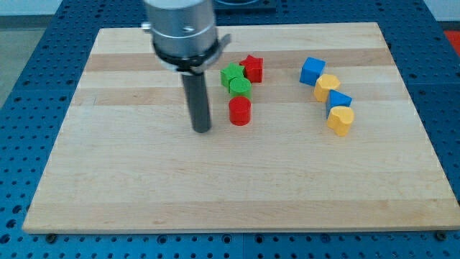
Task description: Slightly push the red circle to downside of green circle
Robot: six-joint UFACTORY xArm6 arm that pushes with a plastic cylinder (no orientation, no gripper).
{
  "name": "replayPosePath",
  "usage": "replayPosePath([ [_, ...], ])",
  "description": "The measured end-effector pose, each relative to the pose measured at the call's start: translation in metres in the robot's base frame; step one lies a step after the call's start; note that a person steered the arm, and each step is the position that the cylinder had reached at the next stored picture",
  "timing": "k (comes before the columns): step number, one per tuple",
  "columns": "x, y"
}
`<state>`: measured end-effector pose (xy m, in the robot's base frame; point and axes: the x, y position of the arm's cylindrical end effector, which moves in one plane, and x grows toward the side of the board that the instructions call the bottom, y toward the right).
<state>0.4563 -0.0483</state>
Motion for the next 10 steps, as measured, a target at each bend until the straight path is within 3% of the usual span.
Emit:
replayPosePath([
  [1, -0.003, 0.026],
  [5, -0.016, 0.026],
  [7, 0.021, 0.016],
  [10, -0.008, 0.033],
])
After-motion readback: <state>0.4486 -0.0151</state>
